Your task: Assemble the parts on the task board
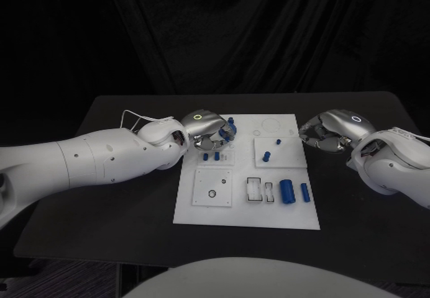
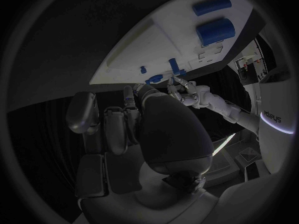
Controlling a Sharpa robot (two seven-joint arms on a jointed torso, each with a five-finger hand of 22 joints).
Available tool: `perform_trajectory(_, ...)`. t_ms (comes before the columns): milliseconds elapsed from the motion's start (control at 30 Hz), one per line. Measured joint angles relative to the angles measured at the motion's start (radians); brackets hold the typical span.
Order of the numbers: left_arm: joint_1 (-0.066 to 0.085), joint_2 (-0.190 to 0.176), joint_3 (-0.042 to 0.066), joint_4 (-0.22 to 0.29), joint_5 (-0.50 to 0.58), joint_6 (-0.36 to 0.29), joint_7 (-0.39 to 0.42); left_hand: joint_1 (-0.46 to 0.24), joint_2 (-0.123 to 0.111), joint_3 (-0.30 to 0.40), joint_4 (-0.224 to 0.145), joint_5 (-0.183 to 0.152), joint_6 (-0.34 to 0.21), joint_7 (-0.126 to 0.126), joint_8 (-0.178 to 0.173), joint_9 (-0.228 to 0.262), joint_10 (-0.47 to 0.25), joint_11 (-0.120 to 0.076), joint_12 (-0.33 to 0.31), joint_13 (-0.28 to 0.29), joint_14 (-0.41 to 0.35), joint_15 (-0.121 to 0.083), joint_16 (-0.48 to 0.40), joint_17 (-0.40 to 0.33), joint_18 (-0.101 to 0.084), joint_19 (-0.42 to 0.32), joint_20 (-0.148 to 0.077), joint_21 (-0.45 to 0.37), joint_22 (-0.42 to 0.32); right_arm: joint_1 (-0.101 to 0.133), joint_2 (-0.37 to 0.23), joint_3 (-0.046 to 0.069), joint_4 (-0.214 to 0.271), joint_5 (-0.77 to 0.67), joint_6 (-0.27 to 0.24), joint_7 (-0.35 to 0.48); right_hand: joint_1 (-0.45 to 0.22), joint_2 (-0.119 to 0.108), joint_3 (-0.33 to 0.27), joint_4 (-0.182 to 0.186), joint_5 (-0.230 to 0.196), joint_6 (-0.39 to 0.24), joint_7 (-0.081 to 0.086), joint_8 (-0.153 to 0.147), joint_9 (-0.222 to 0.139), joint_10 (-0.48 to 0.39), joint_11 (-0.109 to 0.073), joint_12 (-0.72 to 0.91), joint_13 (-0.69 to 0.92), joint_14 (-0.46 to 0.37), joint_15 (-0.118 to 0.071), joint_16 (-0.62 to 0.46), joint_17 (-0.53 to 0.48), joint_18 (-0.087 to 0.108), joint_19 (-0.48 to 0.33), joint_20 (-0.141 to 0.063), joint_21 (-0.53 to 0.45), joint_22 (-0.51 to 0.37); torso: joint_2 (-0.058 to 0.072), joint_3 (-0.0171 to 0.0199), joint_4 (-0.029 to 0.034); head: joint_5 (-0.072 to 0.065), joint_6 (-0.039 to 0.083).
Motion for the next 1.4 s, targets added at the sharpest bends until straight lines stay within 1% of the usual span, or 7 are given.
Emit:
perform_trajectory(100, 0.022, -0.030, 0.001, 0.028, 0.000, -0.004, 0.000, -0.002, 0.002, 0.001, -0.001, 0.000, 0.000, 0.000, 0.000, 0.001, -0.004, 0.004, -0.006, -0.002, -0.006, 0.005, -0.004, -0.010, 0.000, -0.004, -0.004, -0.011, 0.000, 0.000, 0.003, 0.000, -0.003, 0.000, 0.001, 0.000, 0.000, 0.000, 0.000, 0.000, 0.000, 0.000, 0.000, 0.000, 0.000, 0.000, 0.000, 0.000, 0.000, 0.000, 0.000, 0.000, 0.000, 0.000, 0.000, 0.000, 0.000, 0.000, 0.000, -0.0002, 0.0001, 0.000, 0.000)
perform_trajectory(167, 0.031, -0.046, 0.001, 0.042, 0.000, -0.003, 0.000, -0.013, 0.002, 0.004, -0.004, -0.002, 0.000, 0.000, 0.000, 0.001, -0.003, 0.004, -0.011, -0.004, -0.015, 0.007, -0.009, -0.016, 0.000, -0.010, -0.005, -0.017, 0.000, 0.000, 0.005, 0.000, -0.004, 0.000, 0.001, 0.000, 0.000, 0.000, 0.000, 0.000, 0.000, 0.000, 0.000, 0.000, 0.000, 0.000, 0.000, 0.000, 0.000, 0.000, 0.000, 0.000, 0.000, 0.000, 0.000, 0.000, 0.000, 0.000, 0.000, -0.0007, 0.0005, 0.001, 0.000)
perform_trajectory(400, 0.040, -0.092, -0.001, 0.071, 0.000, 0.010, -0.006, -0.020, 0.002, 0.005, -0.005, -0.011, 0.000, 0.000, -0.004, 0.001, -0.009, 0.009, -0.028, -0.014, -0.027, 0.013, -0.017, -0.034, 0.000, -0.025, -0.003, -0.035, 0.000, 0.000, 0.005, 0.000, -0.007, 0.000, 0.005, -0.001, 0.000, 0.000, 0.000, 0.000, 0.000, 0.000, 0.000, 0.000, 0.000, 0.000, 0.000, 0.000, 0.000, 0.000, 0.000, -0.001, 0.000, 0.000, 0.000, 0.000, 0.000, 0.001, -0.001, -0.0008, 0.0006, -0.001, 0.000)
perform_trajectory(633, 0.039, -0.102, -0.002, 0.063, 0.000, 0.039, -0.014, -0.022, 0.004, 0.005, -0.005, -0.017, 0.000, 0.000, -0.004, 0.000, -0.012, 0.013, -0.032, -0.016, -0.034, 0.012, -0.021, -0.038, 0.000, -0.029, 0.000, -0.035, 0.000, 0.000, 0.005, 0.000, -0.008, 0.000, 0.009, -0.001, 0.000, 0.000, 0.000, 0.000, 0.000, 0.000, 0.000, 0.000, 0.000, 0.000, 0.000, 0.000, 0.000, 0.000, 0.000, -0.001, 0.000, 0.000, 0.000, 0.000, 0.000, 0.001, -0.002, 0.0009, 0.0017, -0.005, 0.000)
perform_trajectory(800, 0.030, -0.102, -0.002, 0.056, 0.000, 0.057, -0.018, -0.022, 0.004, 0.005, -0.005, -0.017, 0.000, 0.000, -0.004, 0.000, -0.012, 0.013, -0.036, -0.018, -0.034, 0.012, -0.021, -0.042, 0.000, -0.029, 0.000, -0.035, 0.000, 0.000, 0.005, 0.000, -0.008, 0.000, 0.012, -0.001, 0.000, 0.000, 0.003, 0.003, 0.000, 0.000, 0.000, 0.000, 0.000, 0.000, 0.000, 0.000, 0.000, 0.000, 0.000, -0.001, 0.000, 0.000, 0.000, 0.000, -0.005, 0.001, -0.002, 0.0006, 0.0040, -0.007, 0.000)
perform_trajectory(1167, 0.014, -0.097, -0.002, 0.044, 0.000, 0.090, -0.023, -0.022, 0.004, 0.008, -0.008, -0.017, -0.004, 0.004, -0.008, 0.000, -0.016, 0.016, -0.043, -0.023, -0.038, 0.016, -0.025, -0.043, 0.000, -0.029, 0.000, -0.035, 0.000, 0.000, 0.005, 0.000, -0.009, 0.000, 0.016, -0.001, 0.000, 0.000, 0.003, 0.003, 0.000, 0.000, 0.000, 0.000, 0.000, 0.000, 0.000, 0.000, 0.000, 0.000, 0.000, -0.001, 0.000, 0.000, 0.000, 0.000, -0.006, 0.001, 0.000, -0.0019, 0.0030, -0.001, 0.000)
perform_trajectory(1400, 0.008, -0.084, -0.002, 0.035, 0.000, 0.107, -0.025, -0.022, 0.004, 0.008, -0.008, -0.017, -0.004, 0.004, -0.008, 0.000, -0.016, 0.016, -0.043, -0.023, -0.038, 0.016, -0.025, -0.039, 0.000, -0.029, 0.000, -0.035, 0.000, 0.000, 0.007, 0.000, -0.009, 0.000, 0.018, -0.001, 0.000, 0.000, 0.006, 0.000, 0.000, 0.000, 0.000, 0.000, 0.000, 0.000, 0.000, 0.000, 0.000, 0.000, 0.000, -0.005, 0.000, 0.000, 0.000, 0.000, -0.006, 0.000, -0.001, -0.0008, 0.0012, 0.002, 0.000)
